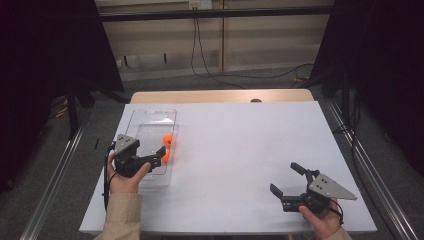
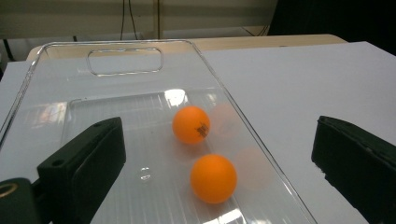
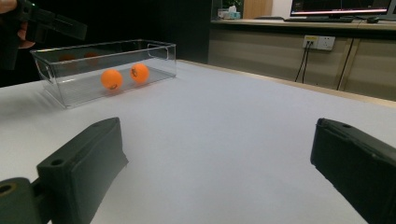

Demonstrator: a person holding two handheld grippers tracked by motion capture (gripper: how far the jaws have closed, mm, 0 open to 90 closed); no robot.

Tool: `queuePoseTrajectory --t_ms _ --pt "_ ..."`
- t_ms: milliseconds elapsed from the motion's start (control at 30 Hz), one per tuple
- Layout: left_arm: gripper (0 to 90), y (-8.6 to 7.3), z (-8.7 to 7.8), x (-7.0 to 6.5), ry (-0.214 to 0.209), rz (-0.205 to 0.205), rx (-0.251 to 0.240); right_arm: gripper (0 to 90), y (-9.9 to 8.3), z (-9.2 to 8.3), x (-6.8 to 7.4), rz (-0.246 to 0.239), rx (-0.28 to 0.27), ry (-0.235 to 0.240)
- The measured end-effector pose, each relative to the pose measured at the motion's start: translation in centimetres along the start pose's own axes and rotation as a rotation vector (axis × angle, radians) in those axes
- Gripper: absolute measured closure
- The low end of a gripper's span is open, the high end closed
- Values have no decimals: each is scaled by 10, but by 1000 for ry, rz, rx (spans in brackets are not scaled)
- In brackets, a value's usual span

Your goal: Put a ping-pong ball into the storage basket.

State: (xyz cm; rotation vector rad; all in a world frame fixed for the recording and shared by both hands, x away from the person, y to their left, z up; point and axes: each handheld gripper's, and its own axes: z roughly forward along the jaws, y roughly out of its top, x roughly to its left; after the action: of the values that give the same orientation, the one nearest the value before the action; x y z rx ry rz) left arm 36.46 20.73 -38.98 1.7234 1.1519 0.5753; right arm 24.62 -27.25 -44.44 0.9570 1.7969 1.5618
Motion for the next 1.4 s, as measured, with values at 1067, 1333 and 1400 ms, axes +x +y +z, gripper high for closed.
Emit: queuePoseTrajectory --t_ms 1067,1333,1400 --pt "28 -18 -9 -8 -65 22 -51 23 0 0 0 -3 -1 0" --pt "28 -22 -12 -10 -74 31 -61 23 1 -1 0 -1 -3 -1" --pt "28 -23 -12 -10 -79 34 -60 23 1 -1 0 -2 -2 -1"
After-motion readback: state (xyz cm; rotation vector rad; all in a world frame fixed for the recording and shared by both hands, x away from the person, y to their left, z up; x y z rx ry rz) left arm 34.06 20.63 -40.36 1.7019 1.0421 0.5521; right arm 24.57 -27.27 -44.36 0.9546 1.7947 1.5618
